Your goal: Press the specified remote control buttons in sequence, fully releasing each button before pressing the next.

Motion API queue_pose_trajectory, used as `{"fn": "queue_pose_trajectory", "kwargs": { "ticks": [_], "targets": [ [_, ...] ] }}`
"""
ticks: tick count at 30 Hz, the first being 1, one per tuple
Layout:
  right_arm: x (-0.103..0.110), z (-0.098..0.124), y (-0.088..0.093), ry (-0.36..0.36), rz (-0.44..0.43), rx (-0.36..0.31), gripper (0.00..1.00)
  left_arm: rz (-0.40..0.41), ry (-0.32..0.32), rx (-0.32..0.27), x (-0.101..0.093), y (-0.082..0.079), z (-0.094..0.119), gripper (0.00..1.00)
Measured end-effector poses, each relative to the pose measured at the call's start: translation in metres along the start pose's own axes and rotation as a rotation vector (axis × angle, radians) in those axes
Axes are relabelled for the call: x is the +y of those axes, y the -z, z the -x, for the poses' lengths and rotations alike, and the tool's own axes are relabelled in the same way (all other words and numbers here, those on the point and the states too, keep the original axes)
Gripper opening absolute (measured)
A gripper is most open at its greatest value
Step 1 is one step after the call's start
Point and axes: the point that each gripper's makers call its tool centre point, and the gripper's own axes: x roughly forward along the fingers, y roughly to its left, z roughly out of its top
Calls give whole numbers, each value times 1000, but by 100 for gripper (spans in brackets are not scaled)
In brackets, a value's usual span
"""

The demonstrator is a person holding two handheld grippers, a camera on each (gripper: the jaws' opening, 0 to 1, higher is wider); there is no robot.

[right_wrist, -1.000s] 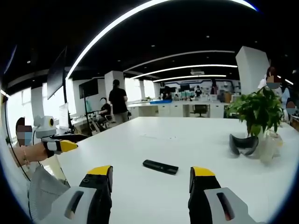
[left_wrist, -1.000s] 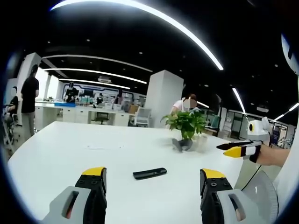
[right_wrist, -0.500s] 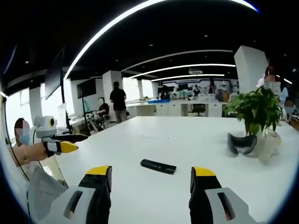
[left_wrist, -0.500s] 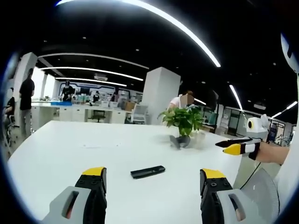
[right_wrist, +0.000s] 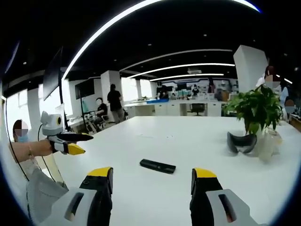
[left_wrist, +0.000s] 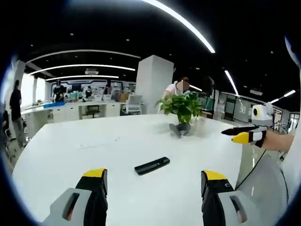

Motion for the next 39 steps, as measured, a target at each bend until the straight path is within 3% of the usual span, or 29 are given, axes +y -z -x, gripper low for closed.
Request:
{"fn": "queue_pose_trajectory", "kwargs": {
  "ticks": [9,14,21,28,36,39],
  "targets": [
    [6,-1,3,3,-2,11,65,-21,64,78,13,12,-21,83],
    [8,0,8,7,0,26,64,-87,115,149,12,20,-36,83],
    [8,1,13,11,-14,40,64,-98,175,211,7,28,-66,84],
    [9,2,22,4,-24,59,61,-10,225,257,8,37,-97,84],
    [2,6,29,15,-18,87,58,-10,276,338,10,50,-124,83],
    [1,6,30,22,-20,94,57,-47,291,384,11,59,-131,83]
  ]
}}
